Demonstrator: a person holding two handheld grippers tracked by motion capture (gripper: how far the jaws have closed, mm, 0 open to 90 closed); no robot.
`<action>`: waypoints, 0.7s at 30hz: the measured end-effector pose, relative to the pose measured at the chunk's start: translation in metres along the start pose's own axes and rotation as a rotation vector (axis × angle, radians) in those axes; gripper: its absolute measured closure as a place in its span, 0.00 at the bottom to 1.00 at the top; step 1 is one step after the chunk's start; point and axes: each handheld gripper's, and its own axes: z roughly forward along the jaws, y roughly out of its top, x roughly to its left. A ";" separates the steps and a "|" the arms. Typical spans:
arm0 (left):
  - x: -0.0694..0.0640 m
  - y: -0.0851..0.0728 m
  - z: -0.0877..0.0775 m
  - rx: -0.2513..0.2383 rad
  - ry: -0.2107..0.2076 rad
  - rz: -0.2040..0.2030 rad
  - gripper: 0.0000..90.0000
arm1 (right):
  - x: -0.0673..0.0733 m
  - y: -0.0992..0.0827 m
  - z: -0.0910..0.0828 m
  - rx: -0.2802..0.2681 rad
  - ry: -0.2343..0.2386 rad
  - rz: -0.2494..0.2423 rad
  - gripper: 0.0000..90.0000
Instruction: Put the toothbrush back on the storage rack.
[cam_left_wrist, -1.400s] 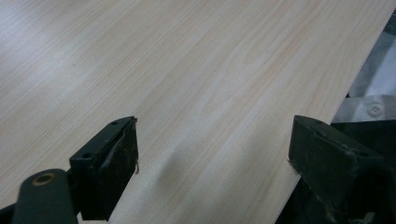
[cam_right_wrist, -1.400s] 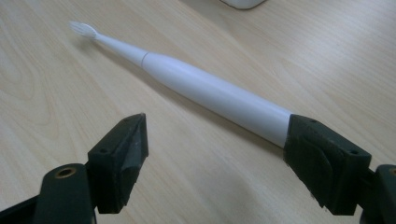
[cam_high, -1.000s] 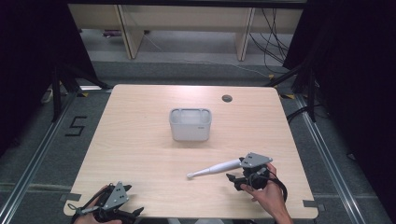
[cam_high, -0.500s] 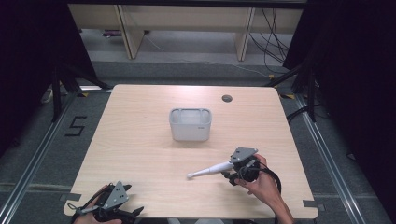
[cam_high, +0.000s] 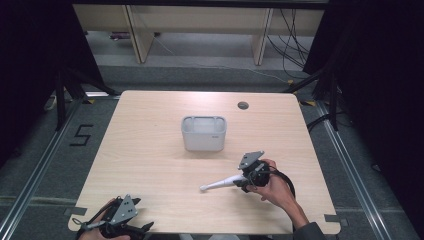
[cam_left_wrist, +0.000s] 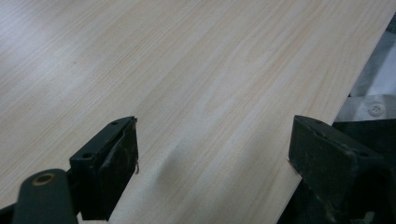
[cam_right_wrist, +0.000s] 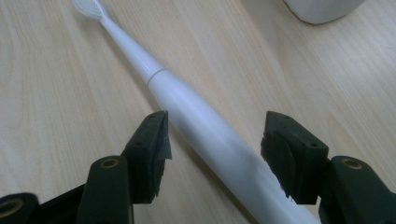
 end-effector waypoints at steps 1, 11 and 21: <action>0.000 0.000 0.000 -0.003 0.002 -0.003 0.17 | 0.000 0.000 0.001 0.002 0.007 -0.003 0.47; 0.001 0.000 -0.001 0.007 -0.002 0.017 0.17 | -0.003 0.004 0.009 0.048 0.031 -0.029 0.51; 0.001 0.001 -0.001 0.008 -0.001 0.018 0.17 | -0.003 0.006 0.010 0.092 0.051 -0.022 0.58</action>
